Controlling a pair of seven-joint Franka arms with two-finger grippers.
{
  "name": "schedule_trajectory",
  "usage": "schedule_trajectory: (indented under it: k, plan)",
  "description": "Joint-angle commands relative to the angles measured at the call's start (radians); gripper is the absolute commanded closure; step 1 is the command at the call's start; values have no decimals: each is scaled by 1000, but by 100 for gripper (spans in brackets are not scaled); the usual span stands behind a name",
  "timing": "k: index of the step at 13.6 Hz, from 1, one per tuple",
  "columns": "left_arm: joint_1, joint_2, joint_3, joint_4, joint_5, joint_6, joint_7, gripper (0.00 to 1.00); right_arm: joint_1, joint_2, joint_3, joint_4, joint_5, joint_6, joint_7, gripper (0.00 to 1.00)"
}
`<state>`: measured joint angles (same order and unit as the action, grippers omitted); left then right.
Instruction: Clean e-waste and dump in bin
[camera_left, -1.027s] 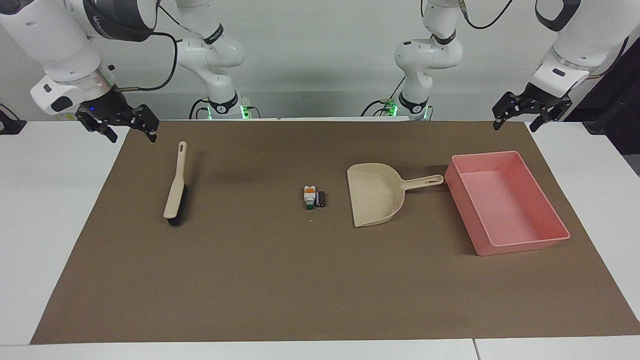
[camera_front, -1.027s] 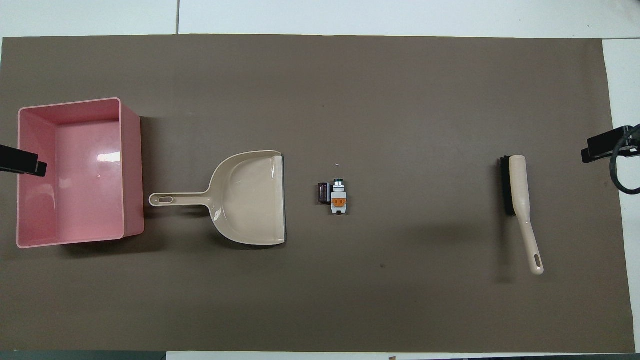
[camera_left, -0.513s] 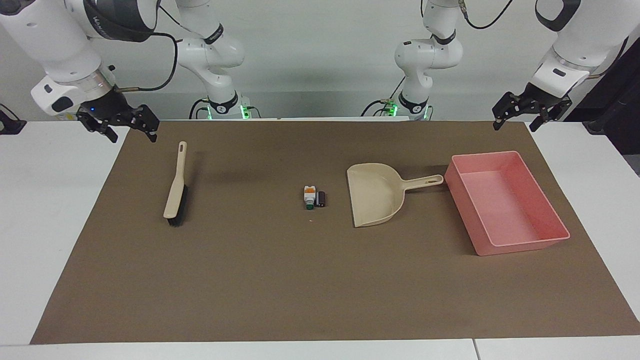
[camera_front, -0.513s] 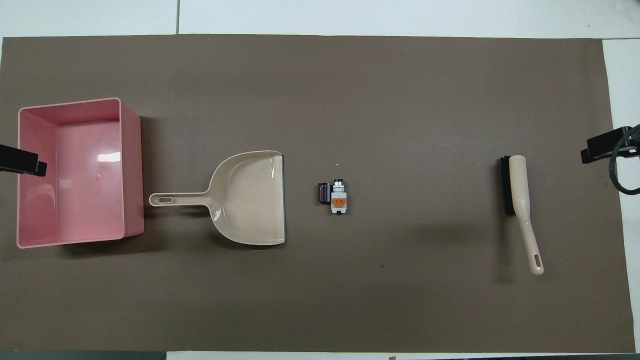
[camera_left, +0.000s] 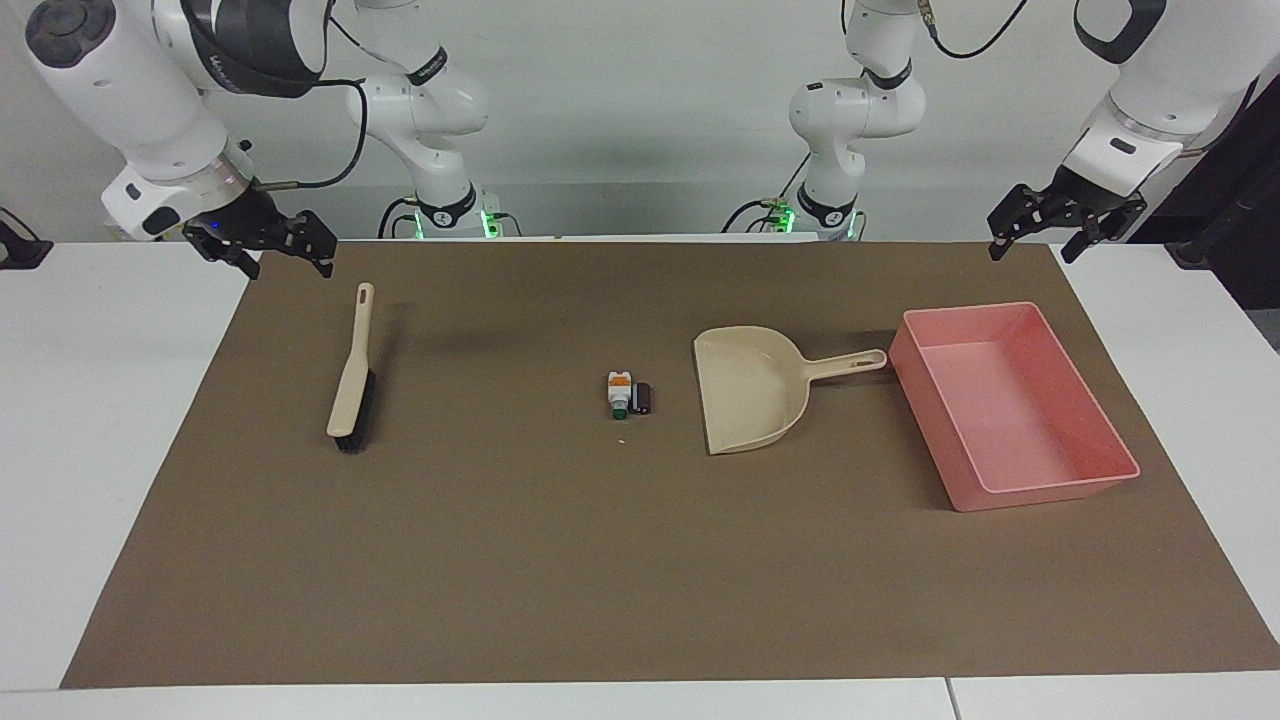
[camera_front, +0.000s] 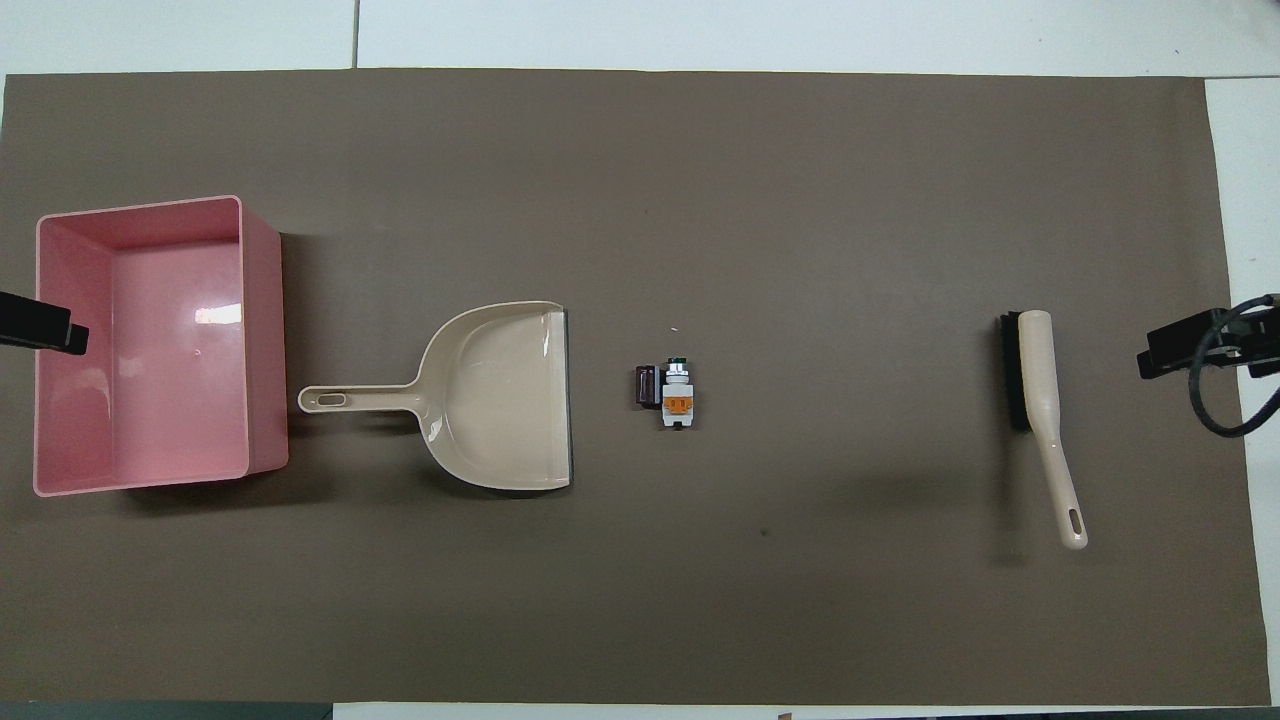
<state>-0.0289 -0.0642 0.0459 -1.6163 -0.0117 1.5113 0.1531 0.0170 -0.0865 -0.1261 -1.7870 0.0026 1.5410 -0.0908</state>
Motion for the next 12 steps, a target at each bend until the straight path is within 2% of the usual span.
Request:
schedule_trajectory:
  k: [1, 2, 4, 8, 11, 12]
  plan:
    - [9, -3, -6, -23, 13, 30, 124, 1, -5, -139, 0, -292, 20, 190, -15, 1]
    - [6, -8, -6, -24, 12, 38, 219, 1, -6, -175, 0, -396, 19, 258, -26, 1]
    - [-2, -12, -8, -40, 12, 49, 410, 1, -6, -180, 0, -489, 19, 319, -41, 1]
    - [-32, -78, -15, -201, 10, 219, 766, 1, -55, -161, -1, -604, 17, 453, -121, 1]
    - [-81, -80, -18, -263, 10, 251, 1099, 1, -95, -138, -1, -667, 17, 528, -158, 1]
    - [-121, -81, -18, -299, 10, 292, 1150, 1, -95, -136, -1, -675, 17, 540, -161, 1]
